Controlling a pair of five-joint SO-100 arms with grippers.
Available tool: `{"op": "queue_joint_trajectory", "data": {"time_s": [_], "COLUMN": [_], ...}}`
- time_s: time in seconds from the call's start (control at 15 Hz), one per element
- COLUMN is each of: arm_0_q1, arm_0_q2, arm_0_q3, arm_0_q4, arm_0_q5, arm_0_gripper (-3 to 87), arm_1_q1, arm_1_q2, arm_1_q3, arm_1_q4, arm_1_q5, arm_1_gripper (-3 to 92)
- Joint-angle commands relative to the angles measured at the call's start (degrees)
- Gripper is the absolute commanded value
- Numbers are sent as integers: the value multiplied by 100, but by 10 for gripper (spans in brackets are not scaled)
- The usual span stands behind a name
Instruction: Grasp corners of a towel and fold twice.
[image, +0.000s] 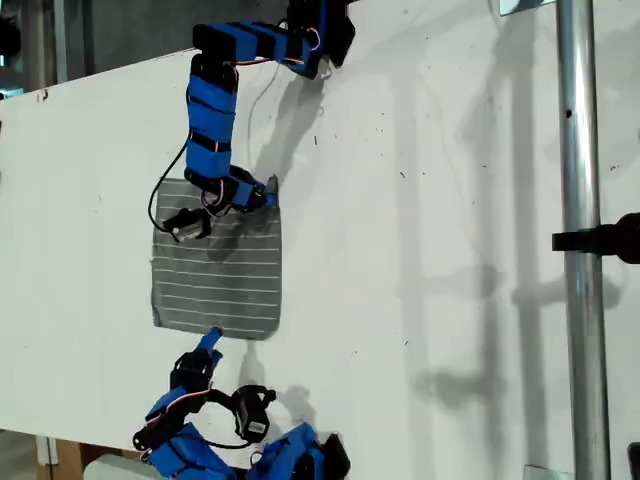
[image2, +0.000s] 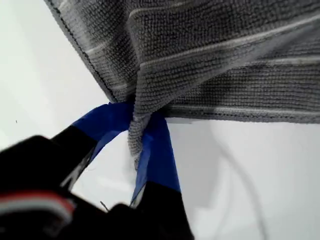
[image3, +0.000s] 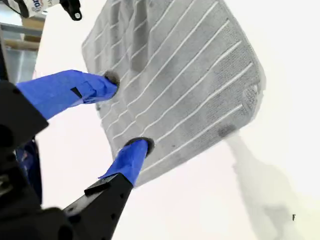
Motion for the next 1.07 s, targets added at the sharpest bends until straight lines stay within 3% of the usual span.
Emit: {"op": "queue_joint_trajectory", "data": {"time_s": [0.0,0.6,0.8,1.0], "arm_0_q1": [44,562,439,316], "arm_0_q2": [-527,-3489,-4474,-5054], "arm_0_q3": [-79,-413,-1187,-1907], "arm_0_q4": [-316,-809,-316,255], "arm_0_q5": [53,-519,-536,-598], "arm_0_gripper": [197,234,242,74], "arm_1_q1": [9,-70,-97,-70], "arm_1_q2": [18,35,62,132], "arm_1_q3": [-105,-105,-79,-70], "arm_1_q4": [18,-9,-9,-18], "arm_1_q5": [-35,-18,-18,-26], "arm_1_gripper": [-2,-2,-2,-2]}}
